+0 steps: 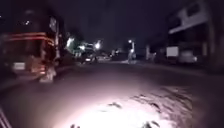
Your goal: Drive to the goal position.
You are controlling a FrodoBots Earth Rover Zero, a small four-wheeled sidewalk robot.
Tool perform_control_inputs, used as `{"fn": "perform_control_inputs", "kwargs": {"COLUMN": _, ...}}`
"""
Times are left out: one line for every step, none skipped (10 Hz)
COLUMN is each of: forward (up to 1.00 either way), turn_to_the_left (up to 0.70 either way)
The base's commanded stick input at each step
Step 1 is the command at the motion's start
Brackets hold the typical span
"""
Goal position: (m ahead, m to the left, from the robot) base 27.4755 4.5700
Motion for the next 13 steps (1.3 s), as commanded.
{"fn": "perform_control_inputs", "kwargs": {"forward": 1.00, "turn_to_the_left": -0.40}}
{"fn": "perform_control_inputs", "kwargs": {"forward": 1.00, "turn_to_the_left": -0.40}}
{"fn": "perform_control_inputs", "kwargs": {"forward": 1.00, "turn_to_the_left": -0.02}}
{"fn": "perform_control_inputs", "kwargs": {"forward": 1.00, "turn_to_the_left": 0.00}}
{"fn": "perform_control_inputs", "kwargs": {"forward": 1.00, "turn_to_the_left": 0.00}}
{"fn": "perform_control_inputs", "kwargs": {"forward": 1.00, "turn_to_the_left": 0.00}}
{"fn": "perform_control_inputs", "kwargs": {"forward": 1.00, "turn_to_the_left": 0.00}}
{"fn": "perform_control_inputs", "kwargs": {"forward": 1.00, "turn_to_the_left": -0.06}}
{"fn": "perform_control_inputs", "kwargs": {"forward": 1.00, "turn_to_the_left": -0.20}}
{"fn": "perform_control_inputs", "kwargs": {"forward": 1.00, "turn_to_the_left": -0.34}}
{"fn": "perform_control_inputs", "kwargs": {"forward": 1.00, "turn_to_the_left": -0.12}}
{"fn": "perform_control_inputs", "kwargs": {"forward": 1.00, "turn_to_the_left": 0.00}}
{"fn": "perform_control_inputs", "kwargs": {"forward": 1.00, "turn_to_the_left": 0.00}}
